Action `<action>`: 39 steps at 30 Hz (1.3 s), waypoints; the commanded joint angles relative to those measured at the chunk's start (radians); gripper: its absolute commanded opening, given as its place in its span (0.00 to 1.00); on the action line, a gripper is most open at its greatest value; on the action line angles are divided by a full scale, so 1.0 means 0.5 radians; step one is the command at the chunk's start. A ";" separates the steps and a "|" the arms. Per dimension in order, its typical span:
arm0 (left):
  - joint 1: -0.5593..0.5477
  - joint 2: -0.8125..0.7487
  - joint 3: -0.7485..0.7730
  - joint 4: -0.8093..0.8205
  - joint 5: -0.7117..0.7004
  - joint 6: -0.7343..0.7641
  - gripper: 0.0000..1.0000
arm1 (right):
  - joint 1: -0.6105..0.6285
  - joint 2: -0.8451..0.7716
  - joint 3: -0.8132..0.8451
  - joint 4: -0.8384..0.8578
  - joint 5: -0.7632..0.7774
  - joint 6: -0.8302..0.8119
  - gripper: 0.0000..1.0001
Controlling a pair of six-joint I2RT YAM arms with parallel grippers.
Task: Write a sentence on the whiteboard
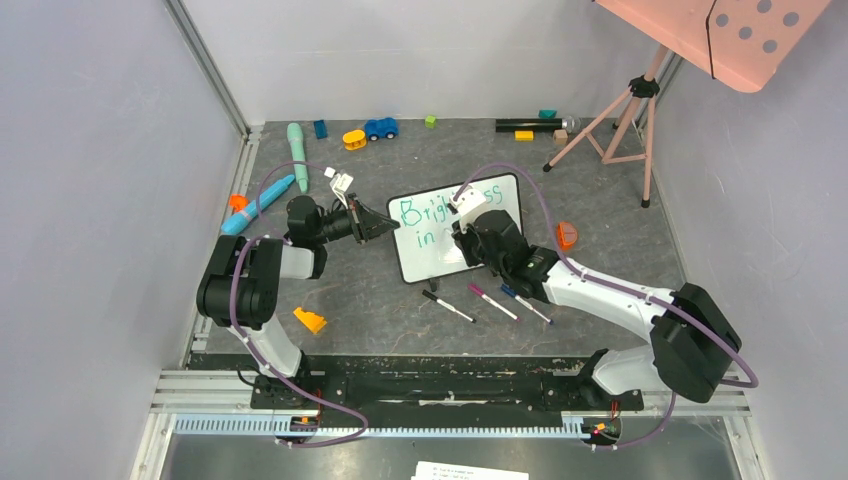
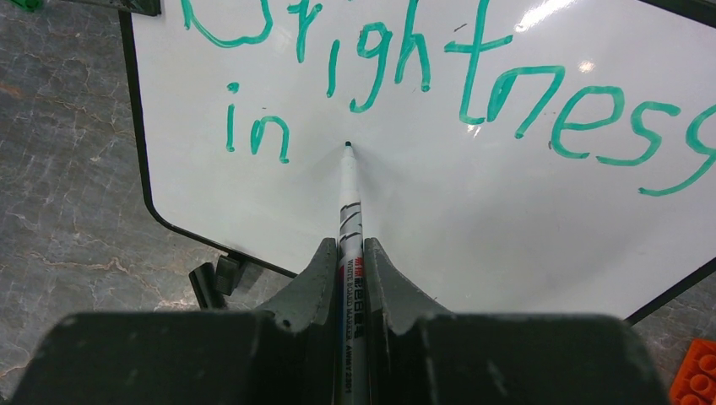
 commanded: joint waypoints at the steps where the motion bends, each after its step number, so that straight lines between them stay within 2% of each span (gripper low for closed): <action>1: -0.024 -0.007 0.029 0.003 0.023 0.216 0.02 | -0.012 0.019 0.082 0.025 0.042 -0.006 0.00; 24: -0.029 -0.014 0.030 -0.014 0.018 0.225 0.02 | -0.011 -0.083 -0.083 0.018 0.034 0.038 0.00; 39: -0.033 -0.022 0.034 -0.051 0.012 0.251 0.02 | -0.043 -0.005 0.053 -0.006 0.080 0.020 0.00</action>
